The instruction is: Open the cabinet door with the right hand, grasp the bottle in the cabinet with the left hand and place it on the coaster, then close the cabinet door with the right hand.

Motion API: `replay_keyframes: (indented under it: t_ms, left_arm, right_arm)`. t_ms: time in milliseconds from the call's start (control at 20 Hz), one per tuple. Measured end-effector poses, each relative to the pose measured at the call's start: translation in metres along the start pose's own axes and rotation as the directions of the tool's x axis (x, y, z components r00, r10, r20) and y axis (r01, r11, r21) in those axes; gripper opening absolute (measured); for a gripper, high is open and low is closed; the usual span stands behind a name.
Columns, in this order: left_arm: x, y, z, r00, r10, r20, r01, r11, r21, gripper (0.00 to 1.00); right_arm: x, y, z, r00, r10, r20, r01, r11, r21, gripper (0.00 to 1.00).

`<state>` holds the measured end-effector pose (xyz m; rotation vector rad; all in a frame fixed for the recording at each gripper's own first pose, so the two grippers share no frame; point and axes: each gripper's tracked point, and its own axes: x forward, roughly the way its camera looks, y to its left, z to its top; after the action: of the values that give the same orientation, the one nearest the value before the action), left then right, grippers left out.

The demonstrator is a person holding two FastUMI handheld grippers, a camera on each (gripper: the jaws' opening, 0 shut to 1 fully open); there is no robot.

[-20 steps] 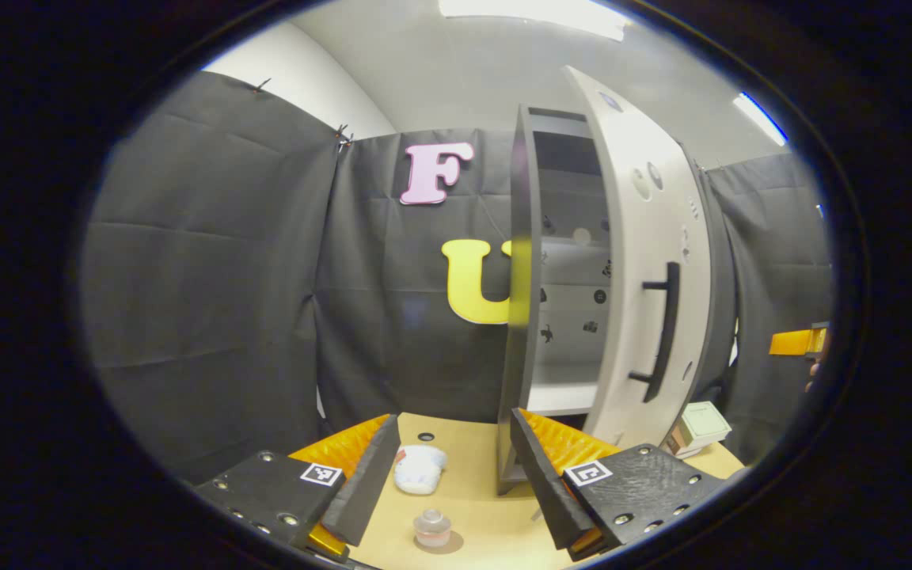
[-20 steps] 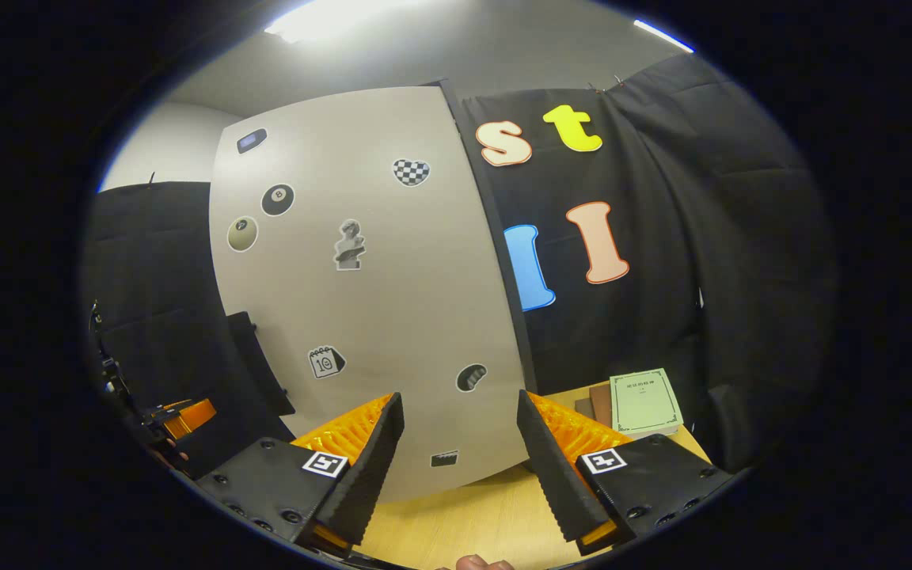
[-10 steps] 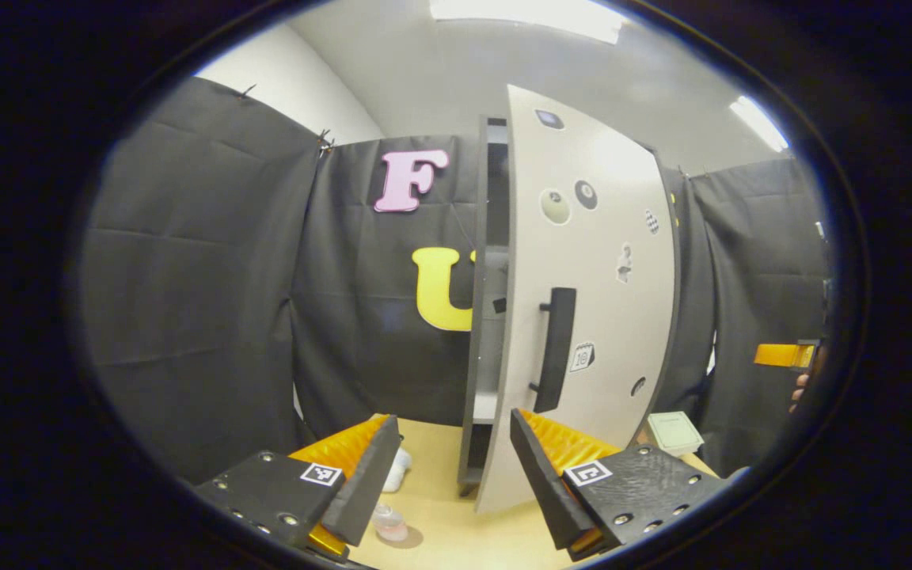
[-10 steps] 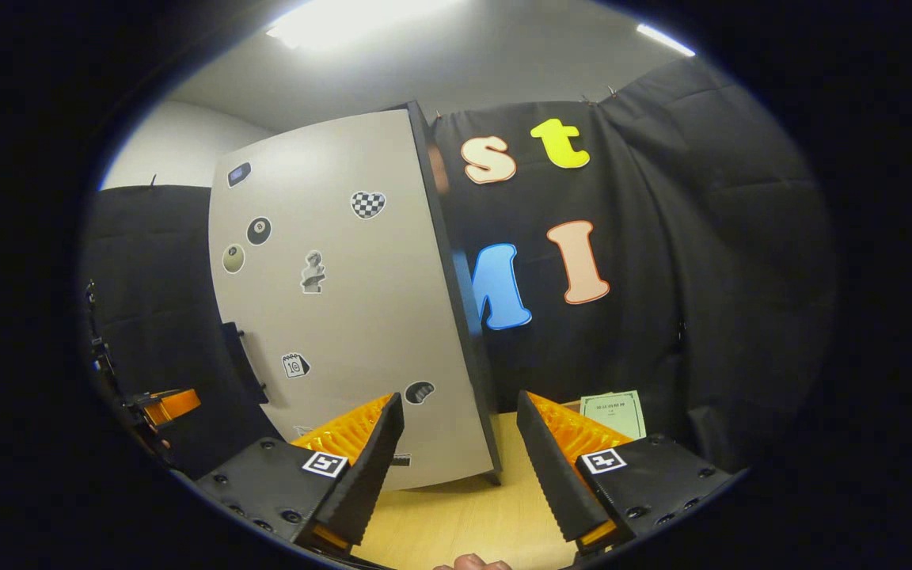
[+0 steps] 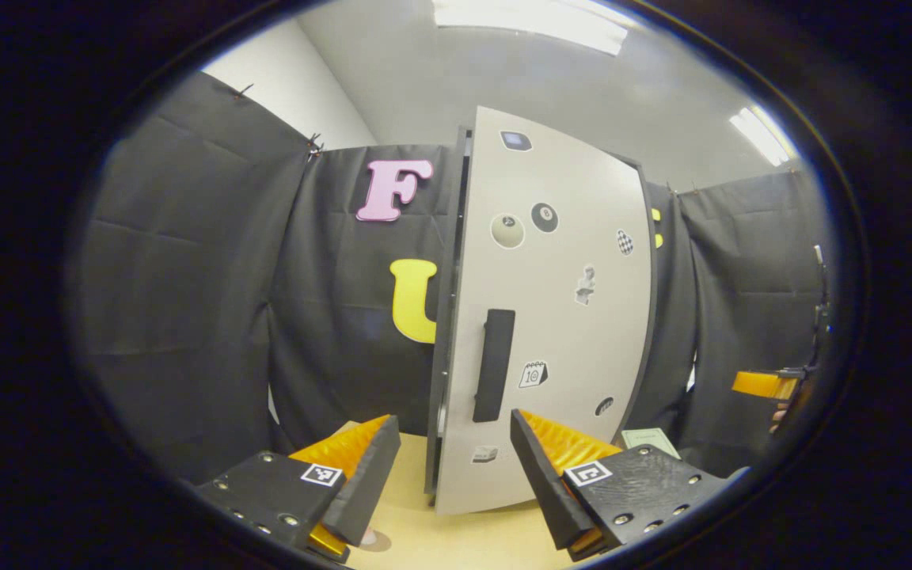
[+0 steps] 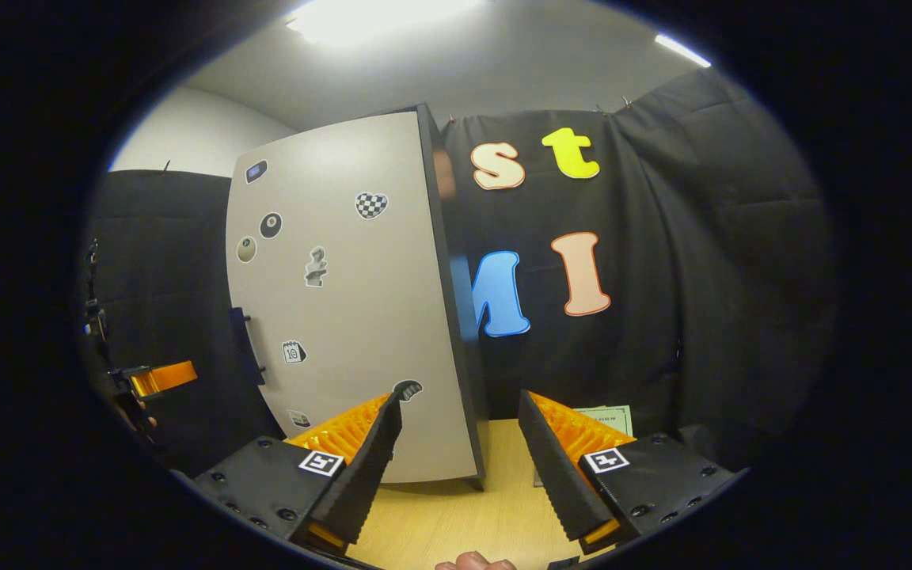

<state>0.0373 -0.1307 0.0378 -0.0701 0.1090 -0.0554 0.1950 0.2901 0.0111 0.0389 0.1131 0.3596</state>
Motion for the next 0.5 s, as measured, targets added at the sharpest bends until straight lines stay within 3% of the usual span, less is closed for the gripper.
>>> replay_keyframes:
  t_ms: [100, 150, 200, 350, 500]
  left_arm:
    - [0.011, 0.007, -0.001, 1.0, -0.001, -0.002, 0.001, 1.0, 0.005, 0.86]
    - [0.018, 0.011, -0.001, 1.0, 0.002, -0.004, -0.002, 1.0, 0.003, 0.86]
    - [0.023, 0.013, -0.001, 1.0, 0.002, 0.005, -0.002, 1.0, -0.004, 0.84]
    - [0.034, 0.02, 0.001, 1.0, -0.012, 0.021, 0.013, 1.0, -0.029, 0.87]
    - [0.04, 0.027, 0.0, 0.999, -0.035, 0.031, 0.036, 0.999, -0.019, 0.84]
  right_arm:
    - [0.006, -0.001, -0.002, 0.999, -0.039, -0.002, 0.039, 0.999, 0.006, 0.98]
    - [0.008, 0.0, -0.004, 0.999, -0.045, -0.007, 0.045, 0.999, 0.003, 0.92]
    - [0.011, 0.001, -0.003, 0.999, -0.054, -0.003, 0.054, 0.999, -0.01, 0.98]
    - [0.021, -0.006, 0.0, 0.994, -0.107, 0.019, 0.108, 0.993, -0.056, 0.98]
    - [0.028, 0.007, -0.003, 0.994, -0.107, 0.015, 0.108, 0.994, -0.033, 0.98]
